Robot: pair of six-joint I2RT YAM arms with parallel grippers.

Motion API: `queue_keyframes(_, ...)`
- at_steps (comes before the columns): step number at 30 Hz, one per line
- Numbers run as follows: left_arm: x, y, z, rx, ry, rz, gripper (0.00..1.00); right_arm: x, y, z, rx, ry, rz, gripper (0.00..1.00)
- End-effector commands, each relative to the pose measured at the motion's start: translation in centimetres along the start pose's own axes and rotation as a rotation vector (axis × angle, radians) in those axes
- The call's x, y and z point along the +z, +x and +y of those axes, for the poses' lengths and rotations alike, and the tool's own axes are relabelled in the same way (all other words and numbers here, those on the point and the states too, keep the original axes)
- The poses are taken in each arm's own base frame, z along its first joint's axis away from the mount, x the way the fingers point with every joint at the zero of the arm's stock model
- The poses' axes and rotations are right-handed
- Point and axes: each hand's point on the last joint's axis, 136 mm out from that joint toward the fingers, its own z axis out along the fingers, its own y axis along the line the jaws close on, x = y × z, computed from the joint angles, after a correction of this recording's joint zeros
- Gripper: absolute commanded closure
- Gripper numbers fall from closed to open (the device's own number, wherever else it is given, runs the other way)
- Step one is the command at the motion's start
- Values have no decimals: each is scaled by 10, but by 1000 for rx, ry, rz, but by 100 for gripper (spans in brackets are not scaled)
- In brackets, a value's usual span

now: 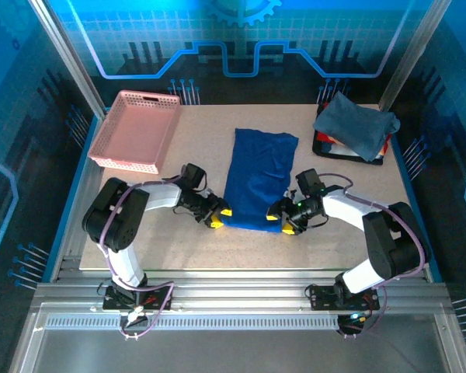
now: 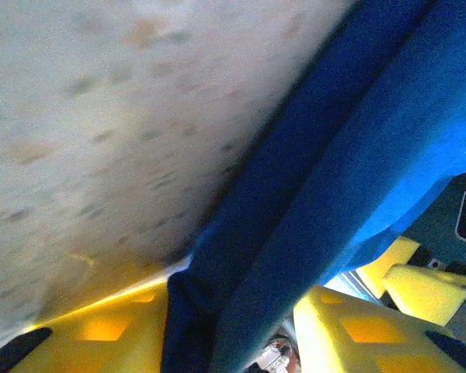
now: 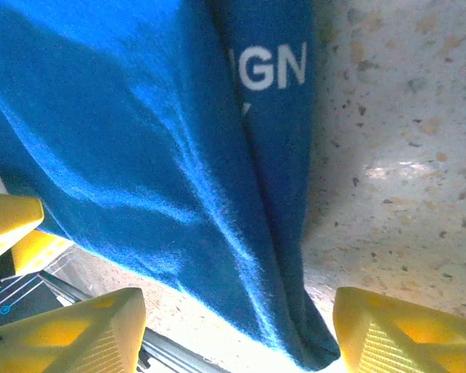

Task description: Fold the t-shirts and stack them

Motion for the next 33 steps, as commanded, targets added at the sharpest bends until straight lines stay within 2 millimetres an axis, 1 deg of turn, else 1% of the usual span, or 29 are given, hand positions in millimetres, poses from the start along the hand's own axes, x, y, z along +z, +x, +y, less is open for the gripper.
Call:
queue_keyframes(1,11,-14,-28,97,68,-34,65,8,10,-6,19,21,32,34)
queue_keyframes(6,13,-14,-25,96,64,-31,79,15,16,-10,26,41,46,34)
queue_keyframes(9,12,-12,-24,99,63,-26,86,18,12,-12,36,47,36,36)
queue_keyframes(10,10,-11,-24,102,63,-26,88,19,9,-13,39,56,30,38)
queue_keyframes(11,9,-10,-23,105,61,-28,89,19,6,-14,44,64,23,42)
queue_keyframes(12,8,-7,-21,107,58,-26,91,19,1,-13,48,69,11,49)
queue_keyframes(13,6,-6,-21,112,58,-26,93,19,-3,-13,50,72,-4,61)
queue_keyframes(15,2,-1,-17,122,51,-29,96,17,-12,-10,51,72,-40,77)
queue_keyframes(18,-4,6,-15,140,46,-30,100,12,-18,-6,52,77,-62,96)
queue_keyframes(19,-6,9,-15,147,44,-32,100,8,-17,-5,49,83,-69,100)
queue_keyframes(22,-17,17,-11,180,25,-48,100,-3,-8,-9,51,104,-71,100)
queue_keyframes(23,-20,21,-10,194,22,-54,100,-5,-3,-13,58,119,-64,100)
queue_keyframes(24,-27,25,-10,220,16,-68,100,-10,4,-19,65,143,-66,100)
queue_keyframes(26,-36,34,-2,241,-17,-87,100,-15,17,-22,73,146,-64,100)
queue_keyframes(30,-42,55,8,250,-33,-74,100,-24,43,-19,52,168,-70,100)
queue_keyframes(33,-44,71,15,242,-26,-62,100,-29,56,-9,28,156,-75,100)
